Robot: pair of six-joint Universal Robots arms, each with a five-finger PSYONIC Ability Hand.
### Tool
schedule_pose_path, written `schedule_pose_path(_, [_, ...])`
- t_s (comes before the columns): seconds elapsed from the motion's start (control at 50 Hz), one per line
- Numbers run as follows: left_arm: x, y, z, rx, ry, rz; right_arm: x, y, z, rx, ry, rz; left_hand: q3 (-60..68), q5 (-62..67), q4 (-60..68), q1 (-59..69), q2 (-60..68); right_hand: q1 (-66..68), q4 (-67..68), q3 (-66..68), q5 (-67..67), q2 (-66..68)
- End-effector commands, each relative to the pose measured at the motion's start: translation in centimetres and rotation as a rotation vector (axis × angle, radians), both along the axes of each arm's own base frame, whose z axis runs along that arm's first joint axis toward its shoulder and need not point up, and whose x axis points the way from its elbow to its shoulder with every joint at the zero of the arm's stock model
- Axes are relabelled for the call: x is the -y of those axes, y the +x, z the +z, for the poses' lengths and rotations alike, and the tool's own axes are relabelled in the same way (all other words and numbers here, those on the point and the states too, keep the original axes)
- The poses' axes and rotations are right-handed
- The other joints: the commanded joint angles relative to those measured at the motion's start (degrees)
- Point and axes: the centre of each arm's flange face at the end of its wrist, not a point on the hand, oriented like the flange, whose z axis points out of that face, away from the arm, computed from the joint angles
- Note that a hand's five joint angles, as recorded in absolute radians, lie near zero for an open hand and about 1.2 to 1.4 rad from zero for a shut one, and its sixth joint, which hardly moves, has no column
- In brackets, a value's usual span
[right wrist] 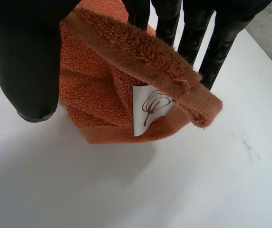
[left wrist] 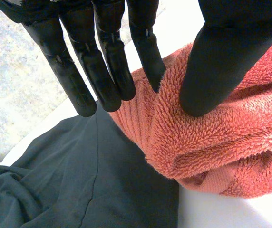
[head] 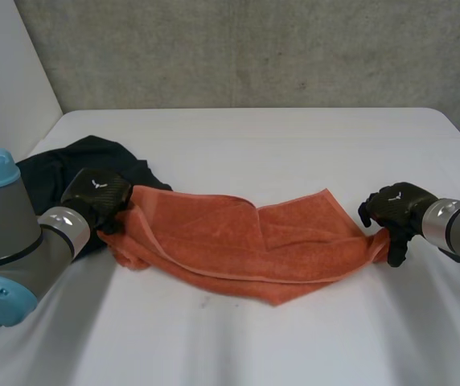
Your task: Fold the laundry.
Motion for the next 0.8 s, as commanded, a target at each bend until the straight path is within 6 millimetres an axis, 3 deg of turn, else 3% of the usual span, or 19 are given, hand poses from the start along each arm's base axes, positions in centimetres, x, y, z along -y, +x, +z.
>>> schedule_pose_path(0.02, [-0.5, -1.1, 0.5, -0.008, -0.097, -0.073, -1.7, 4.2, -0.4, 0.098, -0.029, 0.07, 28.06, 27.96, 28.07, 28.34, 28.27, 54.42, 51.27, 50.89, 51.17, 50.78])
schedule_pose_path(0.18, [-0.4, -0.7, 1.9, -0.061, -0.115, -0.051, -1.6, 4.2, 0.7, 0.11, -0.072, 0.071, 28.06, 27.96, 28.07, 28.34, 28.27, 54.42, 51.27, 50.89, 51.17, 50.78])
schedule_pose_path(0.8, [-0.3, -0.6, 1.4, -0.059, -0.101, -0.054, -1.4, 4.1, 0.4, 0.068, -0.064, 0.086, 28.06, 27.96, 28.07, 28.34, 28.27, 54.42, 51.27, 50.89, 51.17, 50.78])
